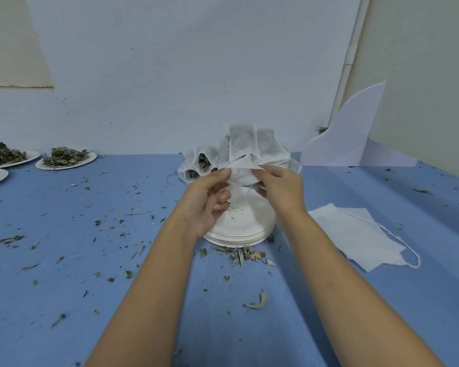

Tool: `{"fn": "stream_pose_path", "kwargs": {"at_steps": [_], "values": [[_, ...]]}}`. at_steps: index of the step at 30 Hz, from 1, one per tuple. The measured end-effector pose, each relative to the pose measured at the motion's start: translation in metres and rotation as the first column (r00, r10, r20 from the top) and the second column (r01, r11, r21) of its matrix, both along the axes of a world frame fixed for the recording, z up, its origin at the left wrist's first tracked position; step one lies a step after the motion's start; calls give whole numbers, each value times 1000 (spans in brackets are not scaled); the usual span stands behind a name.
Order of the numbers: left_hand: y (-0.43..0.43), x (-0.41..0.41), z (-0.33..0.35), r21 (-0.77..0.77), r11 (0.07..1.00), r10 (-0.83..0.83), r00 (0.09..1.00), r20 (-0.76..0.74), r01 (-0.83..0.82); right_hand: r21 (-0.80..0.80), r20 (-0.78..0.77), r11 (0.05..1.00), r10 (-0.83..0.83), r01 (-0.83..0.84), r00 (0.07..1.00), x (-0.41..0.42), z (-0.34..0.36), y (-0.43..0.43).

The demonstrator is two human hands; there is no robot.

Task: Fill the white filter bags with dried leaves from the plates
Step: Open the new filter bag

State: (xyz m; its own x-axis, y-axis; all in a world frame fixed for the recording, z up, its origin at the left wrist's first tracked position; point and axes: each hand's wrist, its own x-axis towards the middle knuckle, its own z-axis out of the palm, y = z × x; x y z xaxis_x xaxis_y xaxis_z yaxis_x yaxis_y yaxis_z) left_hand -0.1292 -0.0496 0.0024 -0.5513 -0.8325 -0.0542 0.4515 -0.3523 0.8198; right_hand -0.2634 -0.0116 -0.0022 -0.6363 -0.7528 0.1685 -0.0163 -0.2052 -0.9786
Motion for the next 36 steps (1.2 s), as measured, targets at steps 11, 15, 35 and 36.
{"fn": "stream_pose_path", "kwargs": {"at_steps": [11,15,35,36], "values": [[-10,4,-6,30,994,109,993,-46,-108,148,318,850,444,-506,838,10,13,5],[-10,13,-7,-213,960,226,953,203,-183,133,184,890,410,-436,893,18,11,-2],[-67,79,-2,-785,493,850,399,344,-374,254,-847,966,204,37,490,138,11,-93],[-77,86,-2,-769,511,840,415,350,-384,250,-856,968,224,-7,466,144,11,-98]]}}
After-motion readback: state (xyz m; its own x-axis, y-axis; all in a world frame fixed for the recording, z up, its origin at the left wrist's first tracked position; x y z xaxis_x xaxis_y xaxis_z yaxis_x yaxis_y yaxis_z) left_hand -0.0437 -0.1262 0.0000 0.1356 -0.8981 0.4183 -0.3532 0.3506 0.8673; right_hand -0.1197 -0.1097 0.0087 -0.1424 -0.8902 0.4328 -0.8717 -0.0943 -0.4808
